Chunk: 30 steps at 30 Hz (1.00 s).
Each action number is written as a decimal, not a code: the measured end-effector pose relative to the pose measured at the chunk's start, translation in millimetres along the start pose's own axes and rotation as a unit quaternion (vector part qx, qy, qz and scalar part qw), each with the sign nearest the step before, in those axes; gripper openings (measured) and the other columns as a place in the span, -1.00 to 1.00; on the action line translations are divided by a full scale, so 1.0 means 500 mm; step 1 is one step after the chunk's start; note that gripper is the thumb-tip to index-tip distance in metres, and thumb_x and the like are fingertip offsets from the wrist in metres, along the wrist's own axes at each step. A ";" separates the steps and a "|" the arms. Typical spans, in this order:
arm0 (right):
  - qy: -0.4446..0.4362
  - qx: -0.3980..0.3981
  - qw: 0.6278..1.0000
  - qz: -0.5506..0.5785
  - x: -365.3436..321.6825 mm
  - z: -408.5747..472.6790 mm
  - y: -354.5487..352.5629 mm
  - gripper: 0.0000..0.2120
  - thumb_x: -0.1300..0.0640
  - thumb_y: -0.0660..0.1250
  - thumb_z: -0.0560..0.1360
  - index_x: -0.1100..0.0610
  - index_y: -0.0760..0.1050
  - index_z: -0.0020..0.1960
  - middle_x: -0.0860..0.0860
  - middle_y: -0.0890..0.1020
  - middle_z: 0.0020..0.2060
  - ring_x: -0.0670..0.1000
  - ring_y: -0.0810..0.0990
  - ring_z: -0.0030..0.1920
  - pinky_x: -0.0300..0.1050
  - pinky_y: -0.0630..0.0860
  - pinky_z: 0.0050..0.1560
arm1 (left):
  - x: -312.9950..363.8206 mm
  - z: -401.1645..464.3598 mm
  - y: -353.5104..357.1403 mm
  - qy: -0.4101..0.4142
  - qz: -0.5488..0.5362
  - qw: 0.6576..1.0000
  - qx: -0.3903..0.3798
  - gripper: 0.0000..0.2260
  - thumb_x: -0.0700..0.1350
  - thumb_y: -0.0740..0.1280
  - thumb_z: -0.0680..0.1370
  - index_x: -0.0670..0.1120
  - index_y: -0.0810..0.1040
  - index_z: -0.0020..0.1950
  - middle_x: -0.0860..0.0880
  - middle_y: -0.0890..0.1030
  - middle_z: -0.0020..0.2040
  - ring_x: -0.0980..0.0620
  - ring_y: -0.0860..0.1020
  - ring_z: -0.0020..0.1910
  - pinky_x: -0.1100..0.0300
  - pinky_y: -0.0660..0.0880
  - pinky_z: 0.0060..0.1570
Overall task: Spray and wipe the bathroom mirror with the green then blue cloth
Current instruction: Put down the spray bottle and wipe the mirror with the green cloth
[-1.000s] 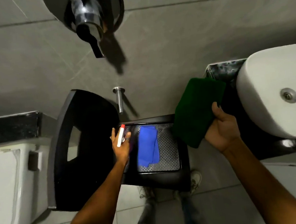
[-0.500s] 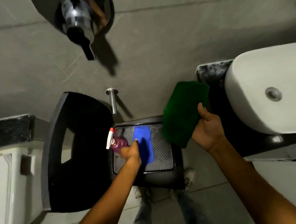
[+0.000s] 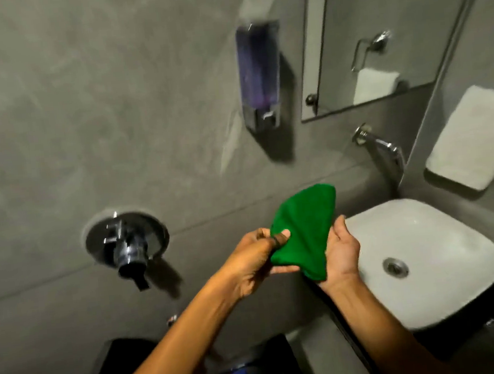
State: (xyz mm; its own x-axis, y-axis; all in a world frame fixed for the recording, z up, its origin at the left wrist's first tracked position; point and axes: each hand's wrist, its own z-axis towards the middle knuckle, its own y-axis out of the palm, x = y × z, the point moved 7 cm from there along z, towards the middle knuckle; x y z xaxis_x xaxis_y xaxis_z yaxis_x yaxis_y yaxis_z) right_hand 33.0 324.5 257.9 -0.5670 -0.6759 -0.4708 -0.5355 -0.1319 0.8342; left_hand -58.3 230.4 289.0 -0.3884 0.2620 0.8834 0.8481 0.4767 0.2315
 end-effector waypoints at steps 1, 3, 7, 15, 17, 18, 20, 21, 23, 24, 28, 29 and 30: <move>-0.030 0.002 0.999 0.035 -0.034 0.008 0.018 -0.37 -0.22 -0.03 0.64 0.15 0.69 0.09 0.17 0.72 0.07 0.19 0.72 0.03 0.12 0.62 0.12 | 0.044 0.003 0.038 0.014 0.031 0.999 -0.014 -0.89 -0.18 0.33 0.63 -0.14 0.44 -0.06 -0.08 0.72 -0.32 0.07 0.71 -0.39 0.12 0.66 -0.45; -0.057 -0.002 0.994 0.097 -0.083 0.013 0.058 -0.38 -0.17 -0.04 0.66 0.17 0.70 0.02 0.18 0.72 0.00 0.22 0.72 -0.02 0.19 0.63 0.04 | 0.121 0.003 0.087 0.048 0.062 0.997 -0.007 -0.90 -0.18 0.34 0.63 -0.18 0.44 0.05 -0.13 0.68 -0.24 0.06 0.70 -0.40 0.09 0.67 -0.43; -0.097 -0.055 0.978 0.177 -0.199 0.032 0.148 -0.65 -0.03 0.16 0.57 0.13 0.61 0.13 0.13 0.76 -0.18 0.15 0.75 -0.21 0.08 0.69 -0.26 | 0.278 0.007 0.167 0.053 0.036 0.997 -0.032 -0.91 -0.23 0.28 0.65 -0.21 0.55 -0.01 -0.09 0.75 -0.31 0.05 0.73 -0.38 0.16 0.66 -0.42; -0.170 -0.186 0.955 0.160 -0.462 0.063 0.486 -0.56 -0.11 0.03 0.65 0.13 0.51 0.26 0.16 0.67 -0.01 0.10 0.66 -0.18 -0.17 0.63 -0.45 | 0.633 -0.025 0.345 0.187 0.024 0.981 -0.038 -0.79 -0.22 0.28 0.65 -0.26 0.55 0.24 -0.29 0.65 0.19 -0.17 0.66 -0.09 0.03 0.70 -0.38; -0.219 -0.151 0.953 0.147 -0.547 0.067 0.576 -0.55 -0.09 0.03 0.67 0.19 0.56 0.21 0.12 0.69 -0.16 0.10 0.64 -0.23 0.00 0.64 0.01 | 0.754 -0.050 0.344 0.280 0.187 0.941 0.024 -0.79 -0.08 0.30 0.65 -0.23 0.58 0.07 -0.24 0.72 -0.02 -0.23 0.72 -0.13 -0.16 0.72 -0.09; -0.233 -0.157 0.947 0.155 -0.592 0.065 0.632 -0.55 -0.07 0.04 0.67 0.21 0.57 0.17 0.13 0.68 -0.22 0.11 0.63 -0.23 0.04 0.58 0.10 | 0.824 -0.067 0.338 0.335 0.267 0.901 0.069 -0.70 0.00 0.26 0.66 -0.24 0.59 0.04 -0.24 0.73 -0.09 -0.25 0.74 -0.18 -0.19 0.70 -0.03; -0.263 -0.181 0.932 0.173 -0.682 0.058 0.741 -0.55 -0.10 0.03 0.67 0.17 0.57 0.04 0.15 0.65 -0.20 0.15 0.62 -0.16 0.04 0.55 0.09 | 0.954 -0.103 0.320 0.441 0.393 0.788 0.174 -0.52 0.12 0.16 0.68 -0.30 0.61 0.07 -0.28 0.71 -0.04 -0.29 0.74 -0.15 -0.13 0.70 -0.06; -0.291 -0.189 0.923 0.165 -0.734 0.048 0.807 -0.56 -0.13 0.04 0.66 0.14 0.55 -0.01 0.15 0.63 -0.19 0.15 0.61 -0.15 0.04 0.56 0.08 | 1.023 -0.127 0.312 0.490 0.438 0.715 0.237 -0.50 0.13 0.14 0.68 -0.28 0.62 0.05 -0.26 0.69 -0.04 -0.30 0.71 -0.08 -0.06 0.67 -0.06; -0.361 -0.208 0.903 0.102 -0.810 0.028 0.923 -0.59 -0.14 0.09 0.65 0.12 0.55 -0.05 0.11 0.60 -0.20 0.13 0.62 -0.16 -0.06 0.60 -0.03 | 1.127 -0.160 0.293 0.552 0.505 0.565 0.347 -0.58 0.11 0.13 0.68 -0.18 0.63 0.08 -0.22 0.65 0.06 -0.26 0.63 0.12 0.02 0.54 0.03; -0.407 -0.216 0.886 0.054 -0.835 0.025 0.976 -0.64 -0.10 0.13 0.65 0.13 0.56 0.01 0.08 0.60 -0.16 0.11 0.62 -0.12 -0.14 0.59 -0.08 | 1.160 -0.164 0.286 0.567 0.534 0.498 0.381 -0.60 0.11 0.13 0.67 -0.14 0.60 0.21 -0.21 0.60 0.22 -0.23 0.55 0.27 -0.01 0.49 0.19; -0.691 -0.138 0.584 -0.403 -0.830 0.043 1.153 -0.58 0.00 0.11 0.67 -0.04 0.30 0.53 -0.11 0.46 0.31 -0.04 0.42 0.34 -0.11 0.28 0.38 | 1.212 -0.111 0.251 0.516 0.648 0.340 0.444 -0.36 0.23 -0.04 0.66 -0.02 0.00 0.69 -0.09 -0.03 0.72 -0.15 -0.13 0.70 -0.09 -0.14 0.68; -0.732 -0.086 0.438 -0.514 -0.808 0.064 1.173 -0.53 -0.03 0.06 0.67 -0.13 0.14 0.57 -0.11 0.28 0.52 0.01 0.20 0.55 0.02 0.06 0.54 | 1.204 -0.096 0.246 0.516 0.653 0.310 0.459 -0.34 0.24 -0.11 0.64 -0.02 -0.08 0.69 -0.09 -0.09 0.71 -0.15 -0.20 0.68 -0.12 -0.21 0.67; -0.758 -0.044 0.322 -0.566 -0.797 0.077 1.179 -0.51 -0.05 0.01 0.67 -0.18 0.03 0.58 -0.10 0.08 0.61 0.04 -0.03 0.62 0.09 -0.14 0.59 | 1.195 -0.086 0.246 0.526 0.650 0.283 0.470 -0.35 0.22 -0.13 0.63 -0.03 -0.05 0.68 -0.11 -0.04 0.70 -0.18 -0.16 0.67 -0.16 -0.18 0.66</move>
State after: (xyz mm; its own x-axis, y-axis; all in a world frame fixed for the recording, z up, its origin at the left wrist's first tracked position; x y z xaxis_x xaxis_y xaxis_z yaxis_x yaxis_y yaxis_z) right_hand -81.0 544.2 926.4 0.2700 0.9624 -0.0301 -0.9540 0.2631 -0.1435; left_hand -170.6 409.4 862.9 0.7723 0.5699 -0.2807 -0.6353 0.6927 -0.3414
